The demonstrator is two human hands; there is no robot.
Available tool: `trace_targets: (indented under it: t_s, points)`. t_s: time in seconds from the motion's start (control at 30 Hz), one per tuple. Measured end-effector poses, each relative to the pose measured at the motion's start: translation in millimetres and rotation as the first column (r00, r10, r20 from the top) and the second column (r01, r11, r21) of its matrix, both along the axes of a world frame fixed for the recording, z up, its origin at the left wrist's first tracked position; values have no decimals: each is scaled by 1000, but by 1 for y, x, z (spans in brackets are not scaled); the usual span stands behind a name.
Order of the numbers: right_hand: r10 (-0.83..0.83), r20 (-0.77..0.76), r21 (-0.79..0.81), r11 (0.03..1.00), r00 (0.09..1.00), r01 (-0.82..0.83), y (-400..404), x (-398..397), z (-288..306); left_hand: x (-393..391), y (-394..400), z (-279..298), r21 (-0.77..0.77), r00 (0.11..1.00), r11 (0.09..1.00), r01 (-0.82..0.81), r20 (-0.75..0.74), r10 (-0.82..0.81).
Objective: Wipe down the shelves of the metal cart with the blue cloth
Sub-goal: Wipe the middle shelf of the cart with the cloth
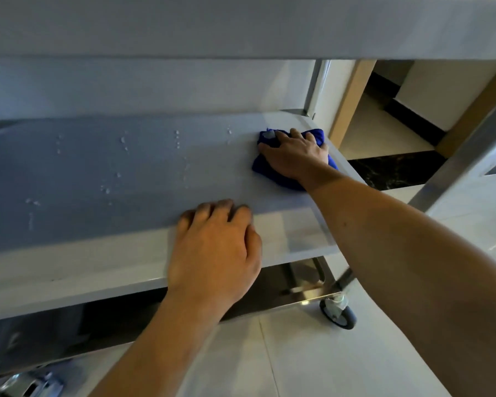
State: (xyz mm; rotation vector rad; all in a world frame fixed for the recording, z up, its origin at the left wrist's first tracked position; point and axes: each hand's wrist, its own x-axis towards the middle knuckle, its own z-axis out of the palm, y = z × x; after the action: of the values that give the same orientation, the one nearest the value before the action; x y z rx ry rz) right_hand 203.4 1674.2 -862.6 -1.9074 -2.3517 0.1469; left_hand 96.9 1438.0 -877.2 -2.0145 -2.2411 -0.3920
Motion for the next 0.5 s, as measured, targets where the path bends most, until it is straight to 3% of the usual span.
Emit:
trace_targets:
  t_s: [0.5]
  points:
    - [-3, -90, -46, 999, 996, -1, 73, -29, 9, -2, 3, -8, 106, 999, 994, -16, 41, 11]
